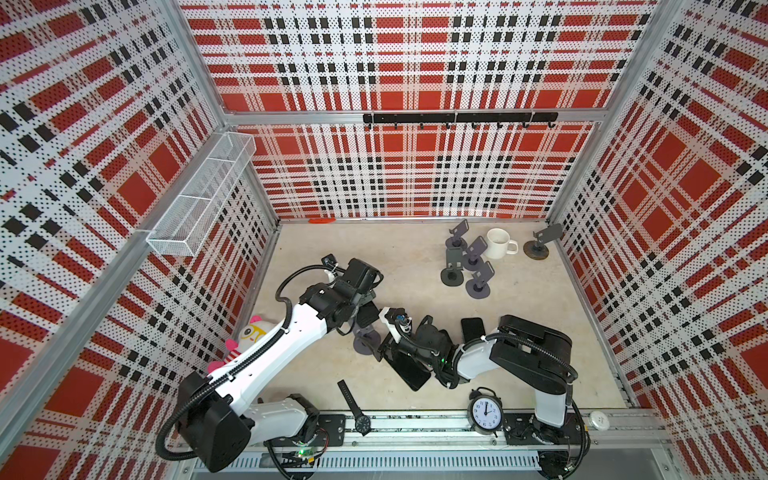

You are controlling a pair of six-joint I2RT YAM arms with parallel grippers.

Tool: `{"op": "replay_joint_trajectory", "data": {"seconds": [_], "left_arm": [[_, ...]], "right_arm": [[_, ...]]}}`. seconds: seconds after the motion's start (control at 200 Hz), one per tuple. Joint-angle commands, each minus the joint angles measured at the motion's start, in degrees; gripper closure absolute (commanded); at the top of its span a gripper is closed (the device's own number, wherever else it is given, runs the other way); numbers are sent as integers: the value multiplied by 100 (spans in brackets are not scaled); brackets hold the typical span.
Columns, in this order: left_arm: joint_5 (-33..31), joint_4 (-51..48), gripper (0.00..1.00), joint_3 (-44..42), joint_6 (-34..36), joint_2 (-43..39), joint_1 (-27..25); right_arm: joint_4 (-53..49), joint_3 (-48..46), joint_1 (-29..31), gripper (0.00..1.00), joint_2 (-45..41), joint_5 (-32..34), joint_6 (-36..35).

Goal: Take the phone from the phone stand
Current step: 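Close the right gripper on the purple-edged phone while the left gripper holds it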

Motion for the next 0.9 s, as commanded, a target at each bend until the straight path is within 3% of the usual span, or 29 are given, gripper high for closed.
{"op": "replay_joint_trajectory", "data": {"seconds": [0.0, 0.296, 0.897], "left_arm": [[101, 263, 47, 70, 67, -113, 26], [312, 350, 47, 56, 87, -22, 21], [435, 358, 47, 50, 70, -44, 61]], "right_arm": [[346, -39, -23, 0, -110, -8, -133], [191, 243, -12, 0, 124, 456, -176], [-361, 1047, 273, 1, 680, 2224, -1004]]}}
